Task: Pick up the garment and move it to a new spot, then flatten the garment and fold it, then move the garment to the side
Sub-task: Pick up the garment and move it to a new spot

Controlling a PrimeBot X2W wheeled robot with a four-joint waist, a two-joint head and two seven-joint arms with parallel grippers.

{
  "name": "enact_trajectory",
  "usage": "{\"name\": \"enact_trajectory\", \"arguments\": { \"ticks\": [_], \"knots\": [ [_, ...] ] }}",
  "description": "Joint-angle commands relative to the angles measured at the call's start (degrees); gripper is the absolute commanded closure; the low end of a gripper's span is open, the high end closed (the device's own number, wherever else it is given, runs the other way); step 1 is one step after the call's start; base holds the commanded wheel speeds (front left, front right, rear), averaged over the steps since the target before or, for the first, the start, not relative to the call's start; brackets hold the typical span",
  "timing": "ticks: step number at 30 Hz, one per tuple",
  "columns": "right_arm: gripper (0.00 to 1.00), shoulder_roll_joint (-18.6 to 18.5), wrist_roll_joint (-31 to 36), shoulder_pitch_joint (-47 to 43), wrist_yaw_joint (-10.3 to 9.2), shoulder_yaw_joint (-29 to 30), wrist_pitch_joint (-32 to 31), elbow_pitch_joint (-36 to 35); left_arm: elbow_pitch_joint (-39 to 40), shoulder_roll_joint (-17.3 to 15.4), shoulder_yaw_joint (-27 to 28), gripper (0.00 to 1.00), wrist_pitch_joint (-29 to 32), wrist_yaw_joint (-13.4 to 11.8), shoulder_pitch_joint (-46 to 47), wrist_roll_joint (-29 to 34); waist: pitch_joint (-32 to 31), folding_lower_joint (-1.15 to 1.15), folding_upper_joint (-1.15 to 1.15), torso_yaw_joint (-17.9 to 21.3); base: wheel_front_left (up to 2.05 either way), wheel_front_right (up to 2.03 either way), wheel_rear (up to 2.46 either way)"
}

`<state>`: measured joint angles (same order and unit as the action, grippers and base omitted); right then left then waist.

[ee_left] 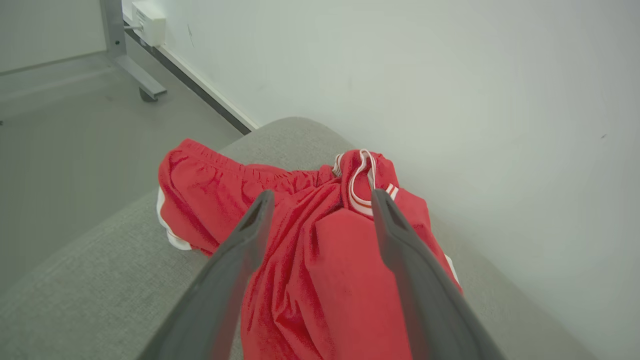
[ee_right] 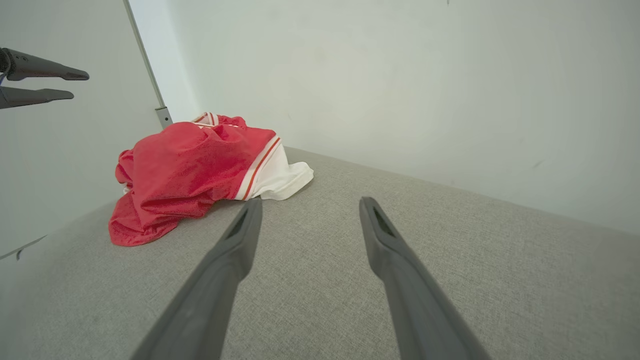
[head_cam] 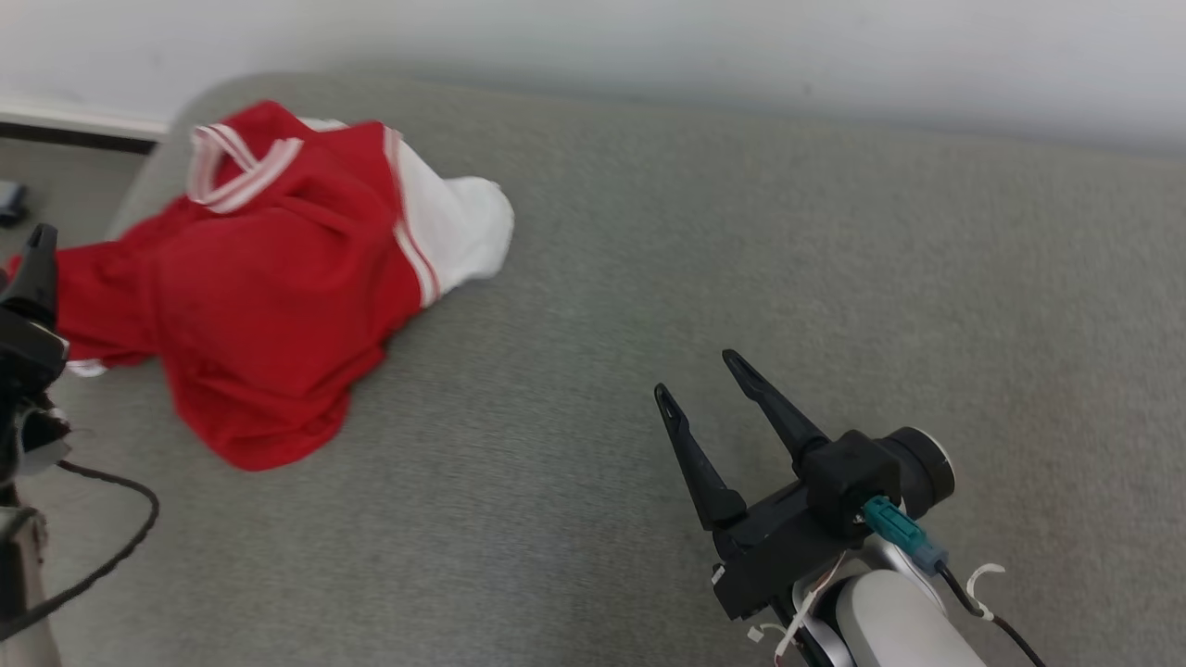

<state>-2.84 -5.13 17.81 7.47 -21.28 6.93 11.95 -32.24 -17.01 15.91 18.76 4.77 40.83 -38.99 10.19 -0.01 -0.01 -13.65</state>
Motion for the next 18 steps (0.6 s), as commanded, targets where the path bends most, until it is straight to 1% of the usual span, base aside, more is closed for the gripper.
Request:
{"name": "enact_trajectory", "arguments": {
  "ticks": [1, 4, 7, 11, 15, 16, 17, 18],
  "knots": [
    [0.00, -0.1, -0.5, 1.6, 0.05, -0.2, 0.9, 0.3, -0.2, -0.8, 0.5, 0.00, 3.8, -0.7, 1.7, -1.8, 13.1, 0.01, 0.01, 12.2, 0.00, 0.00, 0.00],
    [0.00, -0.1, -0.9, 2.5, 0.05, -0.7, 1.9, 0.9, 0.5, -2.5, 1.7, 0.00, 9.8, -2.9, 2.6, -3.7, 14.7, 0.01, 0.01, 13.3, 0.00, 0.00, 0.00],
    [0.00, -0.1, -1.3, 3.0, 0.05, -0.8, 2.8, 1.7, 1.9, -4.0, 1.5, 0.00, 14.4, -5.2, 1.9, -3.8, 15.4, 0.01, 0.01, 13.8, 0.00, 0.00, 0.00],
    [0.00, -0.1, -1.8, 3.6, 0.05, -0.9, 3.6, 2.7, 4.3, -5.7, 1.3, 0.00, 17.7, -7.6, 0.0, -2.8, 15.7, 0.01, 0.01, 14.2, 0.00, 0.00, 0.00],
    [0.00, -0.1, -2.1, 3.6, 0.05, -0.9, 4.2, 3.7, 6.4, -5.6, 1.3, 0.00, 19.0, -9.4, -1.4, -2.5, 15.2, 0.01, 0.01, 14.2, 0.00, 0.00, 0.00],
    [0.00, -0.1, -2.2, 3.8, 0.05, -0.9, 4.3, 3.9, 6.8, -5.7, 1.2, 0.57, 19.2, -9.8, -1.8, -2.1, 14.9, 0.01, 0.01, 14.2, 0.00, 0.00, 0.00],
    [0.00, -0.1, -2.2, 4.0, 0.05, -0.9, 4.4, 4.1, 7.2, -6.0, 0.8, 1.00, 19.4, -10.0, -2.4, -1.7, 14.6, 0.01, 0.01, 14.1, 0.00, 0.00, 0.00],
    [0.00, -0.1, -2.4, 4.2, 0.05, -0.9, 4.7, 4.6, 8.3, -6.2, 0.7, 1.00, 19.2, -10.3, -2.9, -1.2, 13.8, 0.01, 0.01, 14.0, 0.00, 0.00, 0.00]
  ]
}}
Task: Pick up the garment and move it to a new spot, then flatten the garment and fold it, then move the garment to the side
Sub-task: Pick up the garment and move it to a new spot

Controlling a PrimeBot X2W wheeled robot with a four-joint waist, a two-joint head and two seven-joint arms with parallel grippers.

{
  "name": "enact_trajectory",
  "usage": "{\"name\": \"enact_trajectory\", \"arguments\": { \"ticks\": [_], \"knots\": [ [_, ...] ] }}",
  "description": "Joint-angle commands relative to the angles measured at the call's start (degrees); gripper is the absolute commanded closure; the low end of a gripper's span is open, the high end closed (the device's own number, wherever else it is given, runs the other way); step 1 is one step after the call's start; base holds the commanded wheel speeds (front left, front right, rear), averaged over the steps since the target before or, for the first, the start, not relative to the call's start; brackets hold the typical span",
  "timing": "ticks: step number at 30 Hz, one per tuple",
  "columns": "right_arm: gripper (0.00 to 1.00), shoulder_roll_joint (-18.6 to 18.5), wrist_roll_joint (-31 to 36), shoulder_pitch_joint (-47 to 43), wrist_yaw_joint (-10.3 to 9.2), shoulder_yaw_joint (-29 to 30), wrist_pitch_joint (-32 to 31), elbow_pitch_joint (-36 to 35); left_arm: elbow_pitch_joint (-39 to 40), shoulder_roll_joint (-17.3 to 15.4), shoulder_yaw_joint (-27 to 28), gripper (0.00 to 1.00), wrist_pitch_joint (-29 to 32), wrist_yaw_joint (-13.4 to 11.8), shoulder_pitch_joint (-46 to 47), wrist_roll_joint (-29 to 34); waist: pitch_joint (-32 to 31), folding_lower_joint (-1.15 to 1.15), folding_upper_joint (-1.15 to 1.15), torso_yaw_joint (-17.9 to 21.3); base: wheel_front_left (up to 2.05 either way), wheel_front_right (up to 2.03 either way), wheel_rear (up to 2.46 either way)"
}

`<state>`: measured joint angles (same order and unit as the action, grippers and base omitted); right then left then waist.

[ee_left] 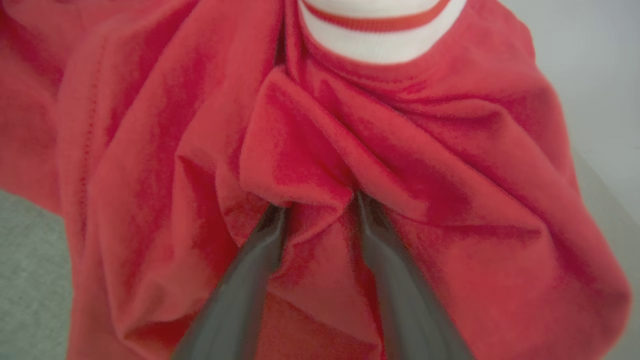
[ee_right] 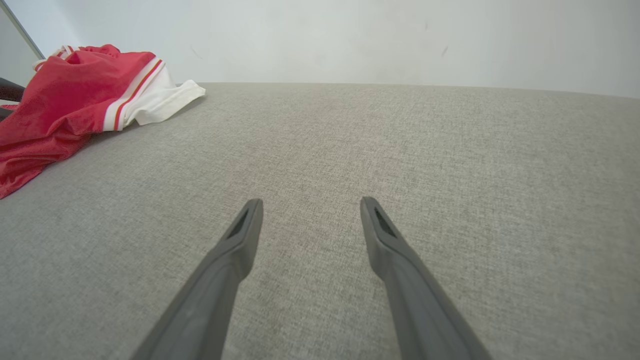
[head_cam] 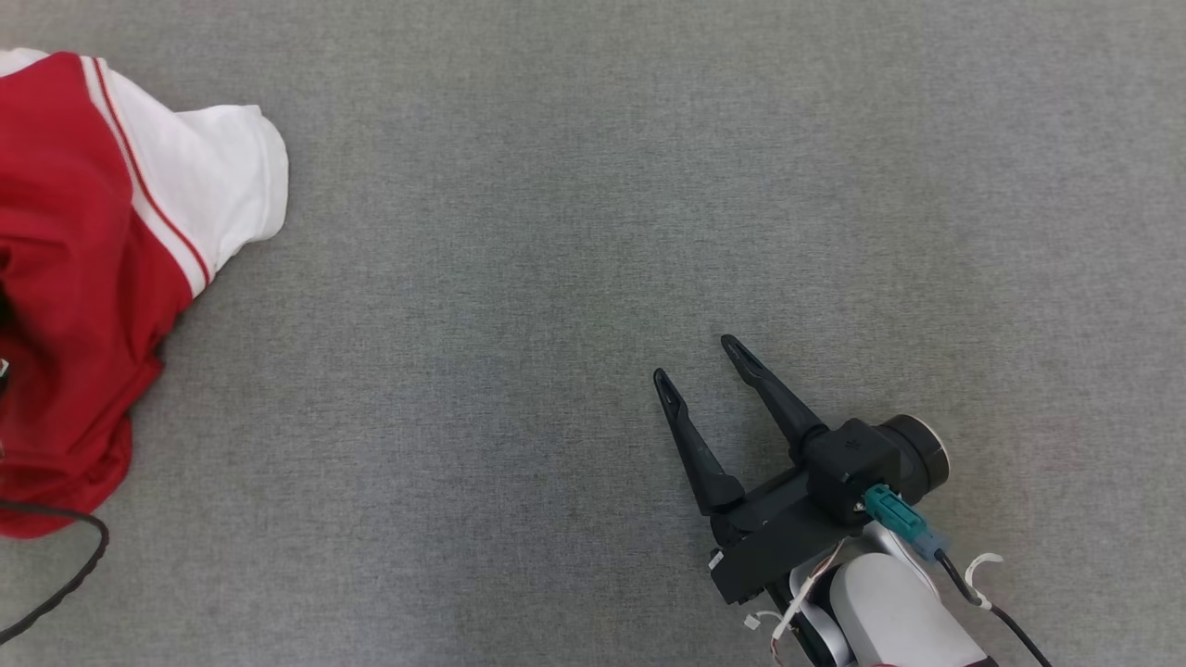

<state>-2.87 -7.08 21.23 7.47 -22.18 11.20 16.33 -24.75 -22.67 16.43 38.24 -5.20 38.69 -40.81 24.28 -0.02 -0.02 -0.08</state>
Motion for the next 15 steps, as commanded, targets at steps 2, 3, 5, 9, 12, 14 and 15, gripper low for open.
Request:
{"name": "enact_trajectory", "arguments": {
  "ticks": [2, 3, 5, 9, 12, 14, 15],
  "knots": [
    [0.00, 0.0, -0.4, 0.7, 0.05, 0.0, 0.5, 0.6, 1.3, -0.5, 0.1, 1.00, -0.3, -0.3, -1.1, 0.7, -0.8, 0.02, 0.02, 0.3, 0.00, 0.00, 0.00],
    [0.00, 0.0, -0.5, 0.6, 0.05, 0.0, 0.5, 0.8, 1.8, -0.6, 0.1, 1.00, -0.4, -0.2, -1.4, 0.8, -1.3, 0.02, 0.02, 0.2, 0.00, 0.00, 0.00],
    [0.00, 0.0, -0.8, 0.1, 0.05, 0.2, 0.7, 1.4, 2.8, -0.5, -0.1, 1.00, -0.5, 0.1, -1.7, 0.6, -2.7, 0.02, 0.02, -0.2, 0.00, 0.00, 0.00],
    [0.00, 0.0, -1.5, -1.4, 0.05, 0.2, 1.1, 2.5, 5.1, -0.8, -0.1, 1.00, -1.5, 0.9, -2.2, 0.5, -6.0, 0.02, 0.02, -1.1, 0.00, 0.00, 0.00],
    [0.00, 0.0, -2.2, -2.3, 0.05, 0.4, 1.4, 3.2, 6.9, -0.9, -0.4, 1.00, -2.4, 1.9, -1.5, 0.4, -9.0, 0.02, 0.02, -1.8, 0.00, 0.00, 0.00],
    [0.00, 0.0, -2.6, -3.2, 0.05, 0.6, 1.6, 3.7, 8.2, -1.1, -1.1, 1.00, -2.4, 2.8, -0.9, 0.6, -11.2, 0.02, 0.02, -2.0, 0.00, 0.00, 0.00],
    [0.00, 0.0, -2.9, -3.7, 0.05, 0.8, 1.7, 3.8, 9.0, -1.2, -1.4, 1.00, -2.4, 3.2, -0.3, 0.7, -12.2, 0.02, 0.02, -2.1, 0.00, 0.00, 0.00]
  ]
}}
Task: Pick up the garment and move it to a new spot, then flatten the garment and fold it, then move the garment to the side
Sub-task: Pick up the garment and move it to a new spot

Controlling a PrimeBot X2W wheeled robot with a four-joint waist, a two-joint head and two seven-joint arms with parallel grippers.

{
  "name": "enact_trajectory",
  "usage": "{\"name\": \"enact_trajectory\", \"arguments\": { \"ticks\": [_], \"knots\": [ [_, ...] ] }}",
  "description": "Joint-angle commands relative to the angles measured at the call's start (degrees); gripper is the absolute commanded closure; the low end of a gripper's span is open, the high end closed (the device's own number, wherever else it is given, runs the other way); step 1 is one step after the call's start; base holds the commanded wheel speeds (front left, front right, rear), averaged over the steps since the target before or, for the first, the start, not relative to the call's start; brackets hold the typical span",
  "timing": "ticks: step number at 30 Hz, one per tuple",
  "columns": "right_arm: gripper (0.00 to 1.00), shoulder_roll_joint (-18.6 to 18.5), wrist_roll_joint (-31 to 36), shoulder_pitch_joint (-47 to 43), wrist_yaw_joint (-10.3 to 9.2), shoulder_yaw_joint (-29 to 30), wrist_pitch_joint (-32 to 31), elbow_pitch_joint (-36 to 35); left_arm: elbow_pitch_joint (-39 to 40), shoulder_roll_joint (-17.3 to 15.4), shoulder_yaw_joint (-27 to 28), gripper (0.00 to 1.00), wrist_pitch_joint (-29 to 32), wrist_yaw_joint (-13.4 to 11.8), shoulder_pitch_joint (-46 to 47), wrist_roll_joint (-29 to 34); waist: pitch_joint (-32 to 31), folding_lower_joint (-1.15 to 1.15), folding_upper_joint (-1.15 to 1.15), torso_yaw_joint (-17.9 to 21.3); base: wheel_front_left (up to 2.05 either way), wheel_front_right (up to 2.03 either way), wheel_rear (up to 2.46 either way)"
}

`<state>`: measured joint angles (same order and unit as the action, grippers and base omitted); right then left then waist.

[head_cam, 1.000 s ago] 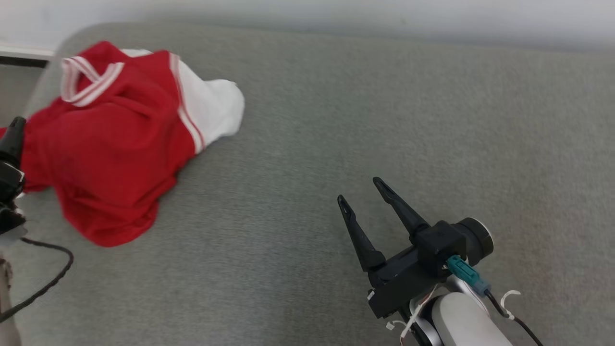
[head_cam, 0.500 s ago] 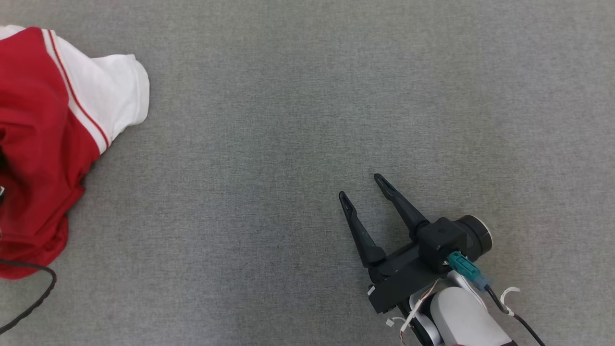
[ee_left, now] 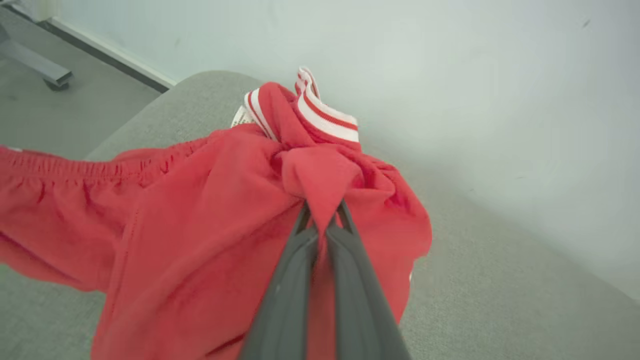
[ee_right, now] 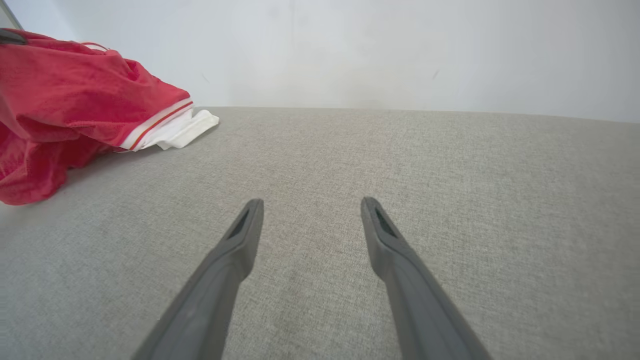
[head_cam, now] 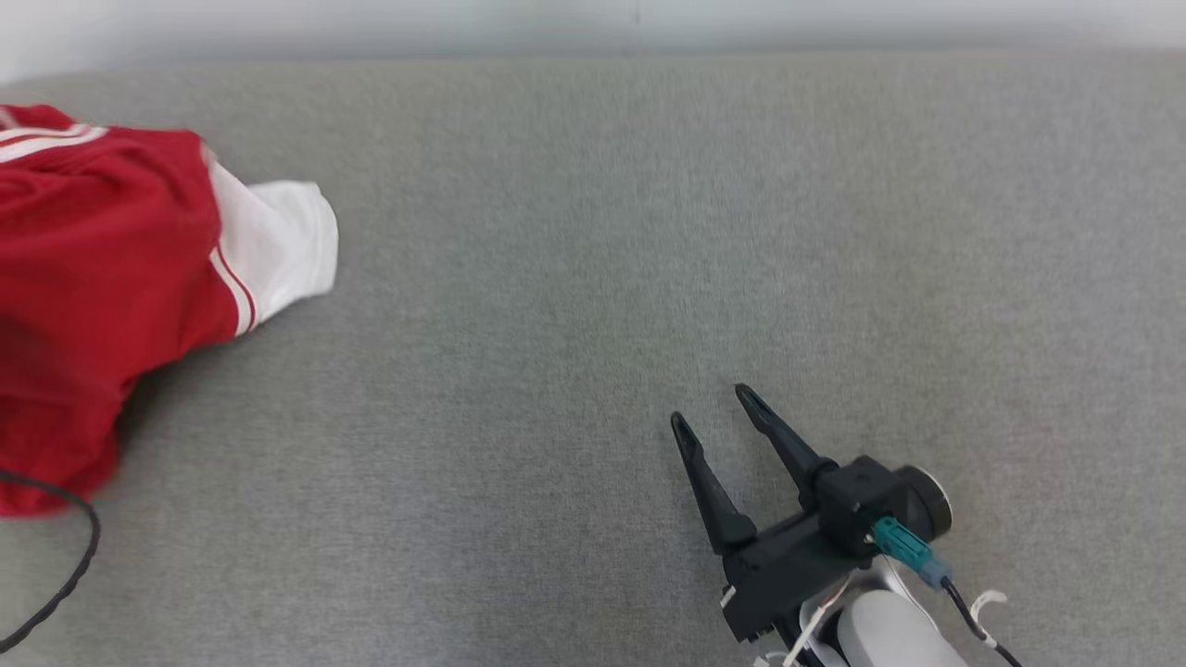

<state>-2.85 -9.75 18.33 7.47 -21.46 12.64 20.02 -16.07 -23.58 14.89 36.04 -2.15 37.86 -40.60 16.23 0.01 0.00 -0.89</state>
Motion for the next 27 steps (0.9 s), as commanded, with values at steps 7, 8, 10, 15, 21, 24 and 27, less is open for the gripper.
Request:
{"name": "enact_trajectory", "arguments": {
  "ticks": [7, 8, 10, 15, 21, 24, 27],
  "knots": [
    [0.00, -0.1, -1.3, -5.1, 0.05, 2.1, 0.6, 1.2, 5.0, 2.4, -4.6, 1.00, -1.6, 2.8, 4.9, 0.9, -11.6, -0.01, 0.00, 0.0, 0.00, 0.00, 0.00],
    [0.00, -0.1, -1.2, -5.7, 0.05, 2.3, 0.5, 1.1, 5.4, 2.8, -5.2, 1.00, -1.8, 3.1, 5.8, 0.8, -12.5, -0.01, 0.00, 0.5, 0.00, 0.00, 0.00],
    [0.00, -0.1, -1.1, -6.9, 0.05, 3.0, 0.2, 1.0, 6.1, 4.1, -6.6, 1.00, -2.0, 4.2, 7.3, 0.2, -14.1, -0.01, 0.00, 1.7, 0.00, 0.00, 0.00],
    [0.00, -0.1, -0.6, -9.0, 0.05, 3.9, -0.8, 0.1, 7.5, 7.9, -10.2, 1.00, -2.9, 5.9, 10.5, -1.1, -16.6, -0.01, 0.00, 5.8, 0.00, 0.00, 0.00],
    [0.00, -0.1, -0.4, -10.3, 0.05, 3.9, -1.9, -1.8, 9.7, 12.5, -14.1, 1.00, -3.4, 7.1, 12.0, -2.8, -17.1, -0.01, 0.00, 11.7, 0.00, 0.00, 0.00],
    [0.00, -0.1, -0.5, -10.4, 0.05, 3.8, -2.3, -2.5, 10.0, 14.2, -15.7, 1.00, -3.9, 7.5, 11.6, -3.4, -16.9, -0.01, 0.00, 14.5, 0.00, 0.00, 0.00],
    [0.00, -0.1, -0.5, -10.5, 0.05, 3.5, -2.7, -3.3, 9.7, 15.6, -17.3, 1.00, -5.0, 7.9, 9.3, -3.1, -16.4, -0.01, 0.00, 17.1, 0.00, 0.00, 0.00]
  ]
}}
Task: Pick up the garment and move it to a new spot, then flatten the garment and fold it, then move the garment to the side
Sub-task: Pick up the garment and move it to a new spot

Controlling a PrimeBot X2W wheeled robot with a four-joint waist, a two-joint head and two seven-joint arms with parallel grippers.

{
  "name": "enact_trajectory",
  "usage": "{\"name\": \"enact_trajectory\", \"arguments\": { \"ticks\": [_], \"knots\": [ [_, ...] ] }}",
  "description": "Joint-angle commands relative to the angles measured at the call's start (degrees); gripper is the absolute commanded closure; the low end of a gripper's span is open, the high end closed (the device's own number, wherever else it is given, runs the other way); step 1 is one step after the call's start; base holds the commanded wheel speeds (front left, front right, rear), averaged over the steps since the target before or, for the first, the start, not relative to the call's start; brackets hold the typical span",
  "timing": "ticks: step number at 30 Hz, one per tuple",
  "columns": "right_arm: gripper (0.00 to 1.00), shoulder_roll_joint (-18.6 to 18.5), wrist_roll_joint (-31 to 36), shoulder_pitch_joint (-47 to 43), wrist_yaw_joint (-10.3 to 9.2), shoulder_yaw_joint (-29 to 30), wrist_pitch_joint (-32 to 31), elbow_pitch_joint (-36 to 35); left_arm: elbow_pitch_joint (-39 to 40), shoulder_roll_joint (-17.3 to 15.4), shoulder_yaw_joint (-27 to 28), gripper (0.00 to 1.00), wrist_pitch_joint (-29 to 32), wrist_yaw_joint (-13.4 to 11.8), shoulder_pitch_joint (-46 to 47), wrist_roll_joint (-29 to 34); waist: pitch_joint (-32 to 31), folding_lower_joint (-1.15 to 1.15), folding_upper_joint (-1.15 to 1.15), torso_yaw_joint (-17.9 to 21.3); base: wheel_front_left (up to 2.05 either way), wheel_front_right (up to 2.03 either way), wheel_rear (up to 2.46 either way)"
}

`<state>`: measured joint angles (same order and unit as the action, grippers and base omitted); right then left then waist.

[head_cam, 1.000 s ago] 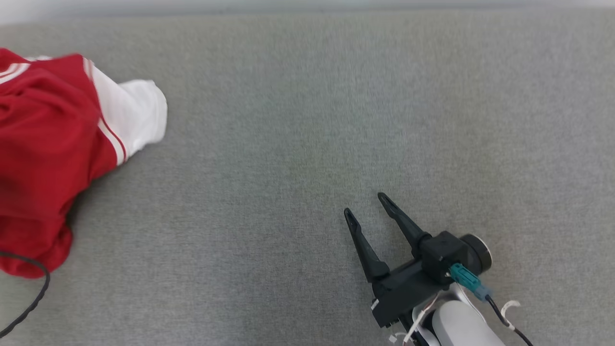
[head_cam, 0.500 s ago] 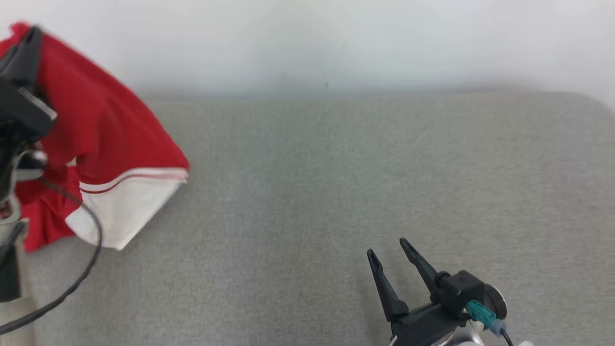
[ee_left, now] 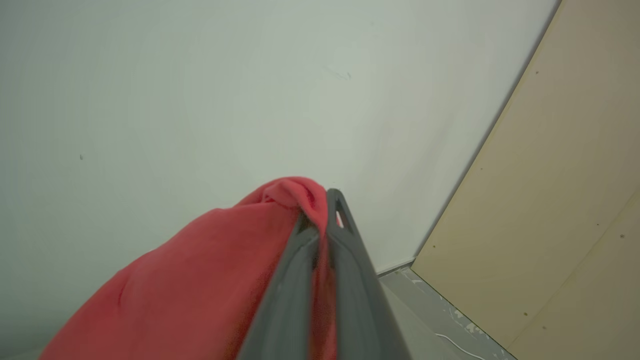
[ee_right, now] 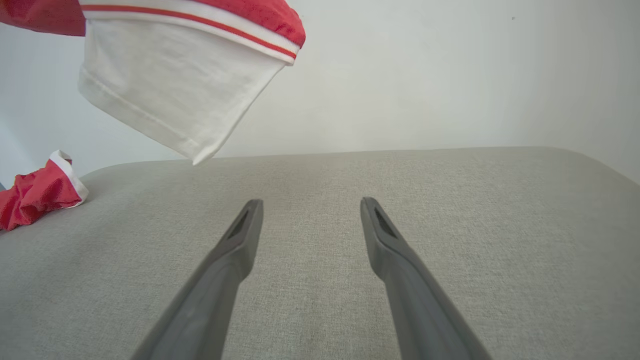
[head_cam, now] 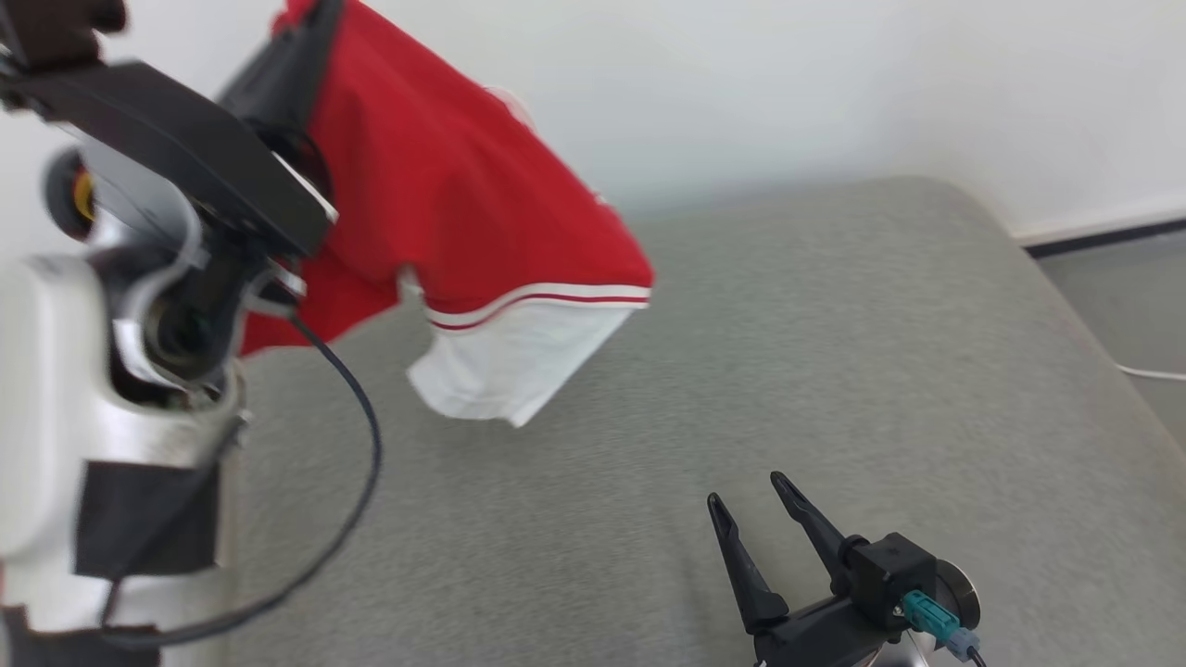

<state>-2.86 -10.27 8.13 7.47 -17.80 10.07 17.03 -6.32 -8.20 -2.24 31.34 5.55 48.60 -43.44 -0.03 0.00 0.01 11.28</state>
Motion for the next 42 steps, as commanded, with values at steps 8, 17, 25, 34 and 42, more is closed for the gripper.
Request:
{"name": "enact_trajectory", "arguments": {
  "ticks": [8, 17, 25, 34, 42],
  "knots": [
    [0.00, -0.1, 0.8, -0.6, 0.05, 0.3, -1.0, -1.7, -4.4, 1.8, -5.4, 1.00, -7.9, 0.9, -9.8, 4.6, 1.7, 0.00, -0.01, 8.9, 0.00, 0.00, 0.00],
    [0.00, 0.0, 0.7, -0.2, 0.05, 0.8, -1.2, -2.7, -20.7, 2.4, -11.4, 1.00, -20.2, 0.9, -16.7, 13.0, 4.2, 0.00, -0.01, 10.1, 0.00, 0.00, 0.00],
    [0.00, 0.0, 1.1, -1.4, 0.05, 2.9, -1.6, -2.8, -27.4, 3.4, -13.0, 0.00, -28.9, -0.6, -17.7, 16.1, 3.1, 0.00, -0.01, 6.6, 0.00, 0.00, 0.00],
    [0.00, 0.0, 3.0, -3.8, 0.05, 8.9, -2.8, -4.7, -20.1, 2.1, -11.2, 0.00, -44.3, -3.2, -25.7, 18.4, -0.1, 0.00, -0.01, 0.2, 0.00, 0.00, 0.00],
    [0.00, -0.1, 4.1, -6.8, 0.05, 13.9, -3.9, -7.9, -9.7, -0.9, -7.7, 0.00, -46.5, -4.6, -39.7, 21.6, -1.9, 0.00, -0.01, -4.2, 0.00, 0.00, 0.00]
  ]
}}
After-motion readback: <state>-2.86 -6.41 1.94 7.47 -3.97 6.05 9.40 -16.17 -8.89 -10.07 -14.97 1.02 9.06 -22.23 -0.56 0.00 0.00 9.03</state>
